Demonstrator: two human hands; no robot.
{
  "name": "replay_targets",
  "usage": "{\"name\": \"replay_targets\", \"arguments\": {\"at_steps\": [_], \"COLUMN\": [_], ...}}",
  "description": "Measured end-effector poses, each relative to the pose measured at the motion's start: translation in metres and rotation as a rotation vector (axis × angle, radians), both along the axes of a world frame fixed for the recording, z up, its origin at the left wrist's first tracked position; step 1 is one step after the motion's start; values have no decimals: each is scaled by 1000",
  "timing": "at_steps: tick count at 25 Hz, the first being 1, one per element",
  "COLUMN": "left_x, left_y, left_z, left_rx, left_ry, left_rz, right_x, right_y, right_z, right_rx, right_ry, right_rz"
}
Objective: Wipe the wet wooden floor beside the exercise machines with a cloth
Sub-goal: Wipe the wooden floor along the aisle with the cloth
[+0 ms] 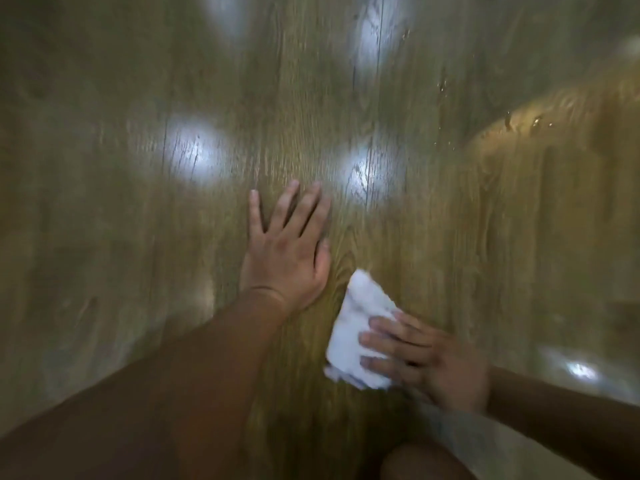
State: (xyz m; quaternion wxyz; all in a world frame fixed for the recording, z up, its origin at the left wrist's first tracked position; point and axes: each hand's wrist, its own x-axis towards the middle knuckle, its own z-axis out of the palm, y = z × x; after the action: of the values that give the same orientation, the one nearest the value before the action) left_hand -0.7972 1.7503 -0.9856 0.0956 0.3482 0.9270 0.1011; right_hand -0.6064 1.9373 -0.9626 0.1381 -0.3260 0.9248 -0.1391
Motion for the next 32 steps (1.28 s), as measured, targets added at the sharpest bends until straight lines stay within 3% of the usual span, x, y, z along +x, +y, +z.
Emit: {"name": "replay_targets", "arguments": {"at_steps": [2,4,5,9,11,12,14,17,18,20,23,26,28,30,31,32], "left_x": [0,0,-1,0,0,0,0,0,0,0,1,0,1,0,0,0], "left_y": [-2,-1,0,-1,-1,0,-1,-1,-1,-1,-1,-1,-1,-3,-2,-2], "left_z": [-2,-1,-1,-1,0,-1,-3,-1,0,-1,-2,-3,-2,-3,-3,-2], "left_rx": [27,39,36,8,12,32,62,42,36,40,46,42,52,60,59,52], "left_ry": [11,12,14,24,30,30,21,16,17,10,12,15,19,17,18,20], "left_rz": [1,-7,-11,-2,4,8,13,21,18,15,11,16,20,24,24,23], "right_x": [-34,-115,-159,-283,-279,-249,-133,23,31,-28,-176,-278,-263,-166,-99,-46], "right_y": [49,91,104,97,47,25,-20,-35,-14,33,91,96,43,3,-22,-30], "right_z": [-8,-18,-21,-4,0,-11,-21,3,2,-1,-6,3,5,-16,-11,3], "right_rx": [-48,-61,-36,26,-39,-47,-104,-120,-134,-115,-5,-10,-23,-4,-52,-95], "right_ry": [3,104,160,100,28,70,139,-120,-218,-195,60,61,-2,137,154,44], "right_rz": [359,478,387,-558,-893,-933,-846,-260,-63,76,-98,-800,-1050,-852,-656,-431]}}
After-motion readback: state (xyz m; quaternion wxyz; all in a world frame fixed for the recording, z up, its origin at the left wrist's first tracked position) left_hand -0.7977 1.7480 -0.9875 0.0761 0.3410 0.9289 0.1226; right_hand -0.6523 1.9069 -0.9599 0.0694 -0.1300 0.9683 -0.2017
